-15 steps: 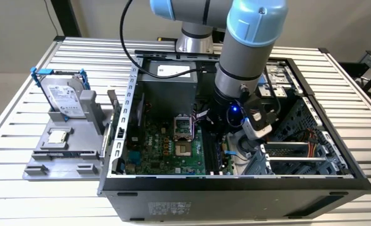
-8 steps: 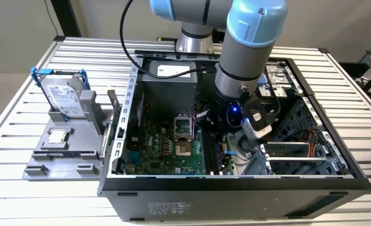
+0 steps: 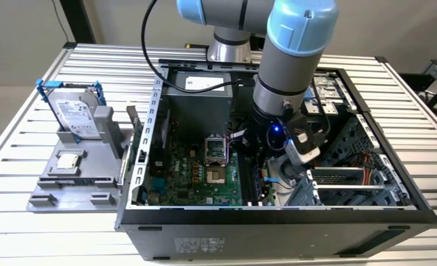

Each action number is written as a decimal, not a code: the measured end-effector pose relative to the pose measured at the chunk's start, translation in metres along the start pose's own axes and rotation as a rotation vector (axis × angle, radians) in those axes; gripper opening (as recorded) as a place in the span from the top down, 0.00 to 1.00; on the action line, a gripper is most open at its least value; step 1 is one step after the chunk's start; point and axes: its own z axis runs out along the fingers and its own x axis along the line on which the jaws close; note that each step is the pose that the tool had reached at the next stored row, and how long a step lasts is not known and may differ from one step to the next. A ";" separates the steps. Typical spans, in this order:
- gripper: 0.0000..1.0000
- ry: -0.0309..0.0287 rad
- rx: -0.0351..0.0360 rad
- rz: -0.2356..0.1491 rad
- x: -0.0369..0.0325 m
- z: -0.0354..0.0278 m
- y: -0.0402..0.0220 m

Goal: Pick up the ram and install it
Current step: 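Insert the ram into the slot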

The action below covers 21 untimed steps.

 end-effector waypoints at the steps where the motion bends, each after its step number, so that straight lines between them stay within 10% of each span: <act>1: 0.00 0.0000 0.0000 0.000 0.0000 0.0000 0.0000; 11: 0.00 -0.0001 -0.0002 0.000 -0.0004 -0.0379 -0.0003; 14: 0.00 -0.0001 -0.0003 0.000 -0.0004 -0.0382 -0.0003; 15: 1.00 -0.0001 -0.0002 0.000 -0.0004 -0.0382 -0.0003; 21: 1.00 -0.0001 -0.0001 0.000 -0.0004 -0.0383 -0.0003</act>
